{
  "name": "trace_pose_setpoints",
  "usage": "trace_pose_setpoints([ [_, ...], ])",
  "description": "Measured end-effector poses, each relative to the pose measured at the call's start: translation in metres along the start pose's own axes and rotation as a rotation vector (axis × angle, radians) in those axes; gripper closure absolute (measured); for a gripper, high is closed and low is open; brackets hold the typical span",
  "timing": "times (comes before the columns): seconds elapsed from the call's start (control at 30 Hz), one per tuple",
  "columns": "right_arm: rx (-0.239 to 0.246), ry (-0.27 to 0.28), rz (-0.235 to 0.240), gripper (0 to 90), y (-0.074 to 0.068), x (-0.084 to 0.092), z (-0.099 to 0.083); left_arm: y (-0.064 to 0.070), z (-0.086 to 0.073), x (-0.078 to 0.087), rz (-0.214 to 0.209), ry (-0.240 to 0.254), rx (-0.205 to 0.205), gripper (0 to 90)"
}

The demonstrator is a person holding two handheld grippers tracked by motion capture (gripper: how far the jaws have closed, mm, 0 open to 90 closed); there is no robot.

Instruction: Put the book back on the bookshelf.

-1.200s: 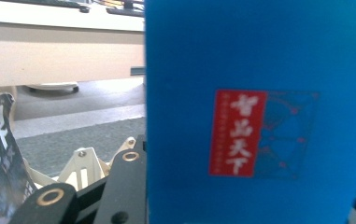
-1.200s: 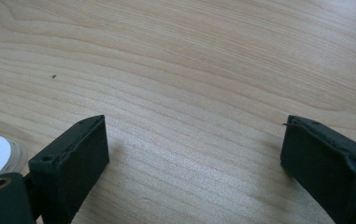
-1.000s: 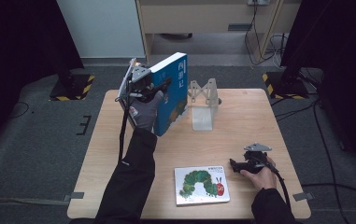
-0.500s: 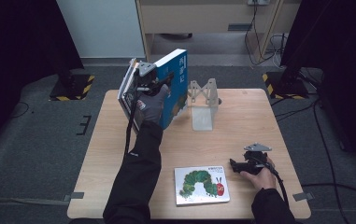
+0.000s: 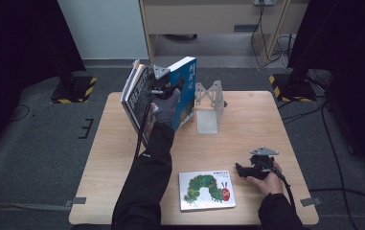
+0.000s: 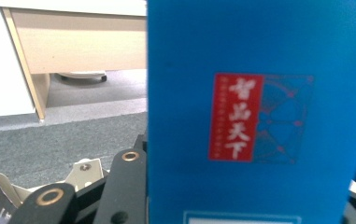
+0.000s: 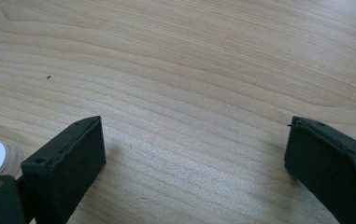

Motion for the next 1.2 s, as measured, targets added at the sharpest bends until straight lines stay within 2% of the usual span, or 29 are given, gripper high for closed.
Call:
trace_pose_setpoints([
  [0.17, 0.0, -0.001, 0.001, 5.6, 0.0, 0.0, 0.0, -0.005, -0.01, -0.005, 0.004, -0.004, 0.027, 61.1],
  [0.3, -0.001, -0.001, 0.002, 5.6, 0.0, 0.0, 0.0, -0.006, -0.018, -0.007, 0.02, -0.019, 0.001, 61.1],
  [0.4, 0.0, -0.001, 0.002, 5.6, 0.0, 0.0, 0.0, -0.007, -0.025, -0.007, 0.025, -0.032, 0.015, 61.0],
  [0.57, -0.001, -0.001, 0.001, 5.6, 0.0, 0.0, 0.0, -0.005, -0.031, -0.004, 0.014, -0.013, 0.008, 61.0],
  [0.63, 0.0, -0.001, 0.002, 5.5, 0.0, 0.0, 0.0, -0.002, -0.033, -0.002, 0.018, -0.006, -0.02, 60.9],
  [0.73, -0.001, -0.001, 0.002, 5.5, 0.0, 0.0, 0.0, 0.004, -0.037, 0.002, 0.014, -0.014, -0.039, 60.3],
  [1.07, 0.0, 0.0, 0.002, 5.5, 0.0, 0.0, 0.0, 0.011, -0.05, 0.022, 0.014, -0.028, -0.054, 59.7],
  [1.2, 0.0, -0.001, 0.004, 5.3, 0.0, 0.0, 0.0, 0.01, -0.057, 0.03, 0.019, -0.022, -0.036, 59.3],
])
Point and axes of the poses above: each handheld gripper's, and its own axes: x roughly backward along the jaws, z roughly out of its top, y roughly to its right, the point moved 3 cm from there along -x, roughly forward along the jaws, and after that the axes turned 1 degree about -z, right-handed, at the moved point
